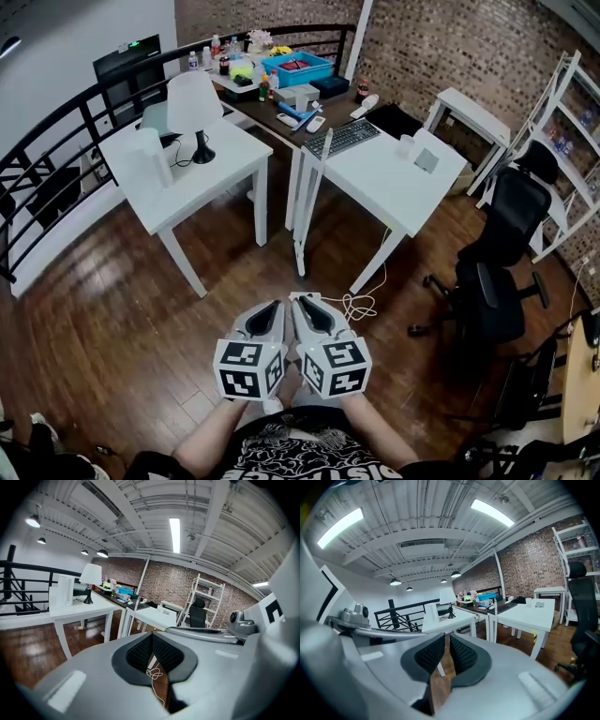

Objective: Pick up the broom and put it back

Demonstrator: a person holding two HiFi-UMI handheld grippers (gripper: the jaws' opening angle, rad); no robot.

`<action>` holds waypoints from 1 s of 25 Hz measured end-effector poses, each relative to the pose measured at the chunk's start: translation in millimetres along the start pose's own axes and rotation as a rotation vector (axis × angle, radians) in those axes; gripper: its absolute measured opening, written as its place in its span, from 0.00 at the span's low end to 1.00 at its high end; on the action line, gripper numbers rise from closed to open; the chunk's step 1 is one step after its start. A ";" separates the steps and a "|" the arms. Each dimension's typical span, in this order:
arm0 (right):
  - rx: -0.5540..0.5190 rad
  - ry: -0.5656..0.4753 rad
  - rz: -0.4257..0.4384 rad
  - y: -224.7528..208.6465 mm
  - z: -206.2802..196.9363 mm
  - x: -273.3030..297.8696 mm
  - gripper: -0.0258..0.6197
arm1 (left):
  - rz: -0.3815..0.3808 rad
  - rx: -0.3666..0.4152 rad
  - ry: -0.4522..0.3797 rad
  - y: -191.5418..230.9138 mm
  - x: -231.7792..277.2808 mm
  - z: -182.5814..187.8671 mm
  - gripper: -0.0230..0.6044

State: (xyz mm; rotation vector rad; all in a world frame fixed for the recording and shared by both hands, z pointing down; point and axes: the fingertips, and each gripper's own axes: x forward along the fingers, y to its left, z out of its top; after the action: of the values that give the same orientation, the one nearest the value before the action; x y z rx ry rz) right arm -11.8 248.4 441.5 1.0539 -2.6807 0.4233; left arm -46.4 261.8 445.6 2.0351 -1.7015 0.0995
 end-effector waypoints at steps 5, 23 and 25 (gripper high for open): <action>0.017 -0.004 0.004 -18.9 1.5 24.2 0.09 | 0.009 0.010 0.002 10.0 24.5 5.5 0.04; 0.036 -0.057 0.046 -158.1 83.0 144.8 0.09 | 0.044 0.063 0.001 20.9 204.7 94.4 0.04; 0.043 -0.066 0.053 -170.9 90.3 153.1 0.09 | 0.049 0.066 0.005 20.1 220.5 101.0 0.04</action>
State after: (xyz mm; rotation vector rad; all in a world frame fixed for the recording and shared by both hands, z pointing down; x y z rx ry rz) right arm -12.8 1.8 436.5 1.0270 -2.7747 0.4655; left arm -40.9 18.5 441.0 2.0389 -1.7667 0.1788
